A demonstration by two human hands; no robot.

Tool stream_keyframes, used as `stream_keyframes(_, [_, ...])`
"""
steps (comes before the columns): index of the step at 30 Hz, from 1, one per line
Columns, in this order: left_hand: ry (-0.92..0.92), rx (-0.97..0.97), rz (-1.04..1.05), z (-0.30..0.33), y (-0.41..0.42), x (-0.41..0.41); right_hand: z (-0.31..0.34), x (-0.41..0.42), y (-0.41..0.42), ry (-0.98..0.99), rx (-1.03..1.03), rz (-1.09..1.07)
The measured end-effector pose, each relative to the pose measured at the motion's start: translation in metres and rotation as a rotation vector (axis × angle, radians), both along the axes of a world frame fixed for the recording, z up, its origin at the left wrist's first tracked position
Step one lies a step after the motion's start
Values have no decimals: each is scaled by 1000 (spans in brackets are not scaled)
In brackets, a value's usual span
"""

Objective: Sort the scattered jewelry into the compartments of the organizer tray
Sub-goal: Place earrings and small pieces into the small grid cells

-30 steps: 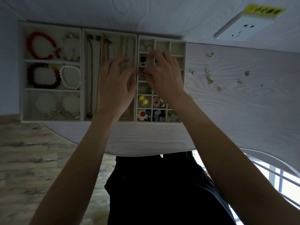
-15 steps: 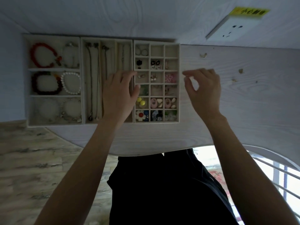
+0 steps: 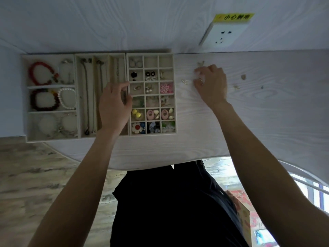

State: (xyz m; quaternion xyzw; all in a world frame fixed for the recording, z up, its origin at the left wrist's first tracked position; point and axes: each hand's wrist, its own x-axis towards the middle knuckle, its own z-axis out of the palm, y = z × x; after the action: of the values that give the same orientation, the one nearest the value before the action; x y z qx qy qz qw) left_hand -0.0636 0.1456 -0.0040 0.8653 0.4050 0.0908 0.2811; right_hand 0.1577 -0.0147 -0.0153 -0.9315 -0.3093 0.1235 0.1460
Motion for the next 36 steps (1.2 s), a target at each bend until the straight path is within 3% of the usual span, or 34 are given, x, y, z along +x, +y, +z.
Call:
stream_keyframes(6, [43, -4, 45, 3, -4, 3, 0, -12, 2, -92, 6, 119])
stream_keyframes(13, [46, 0, 29, 2, -3, 1, 3, -17, 11, -17, -2, 122])
stream_keyframes(17, [25, 25, -27, 1, -1, 0, 19, -31, 18, 101, 180, 80])
stream_keyframes(21, [-16, 44, -50, -6, 3, -6, 34, -66, 51, 135, 309, 180])
stream_keyframes(26, [-70, 110, -40, -15, 3, -9, 22, -97, 91, 30, 207, 351])
stream_keyframes(30, [-85, 91, -56, -17, 3, -11, 18, -100, 89, -93, 110, 356])
stream_keyframes(33, [-95, 89, -63, -16, 5, -12, 22, -96, 83, -192, 186, 284])
stream_keyframes(36, [-110, 118, -83, -14, 9, -13, 19, -93, 80, -180, 217, 381])
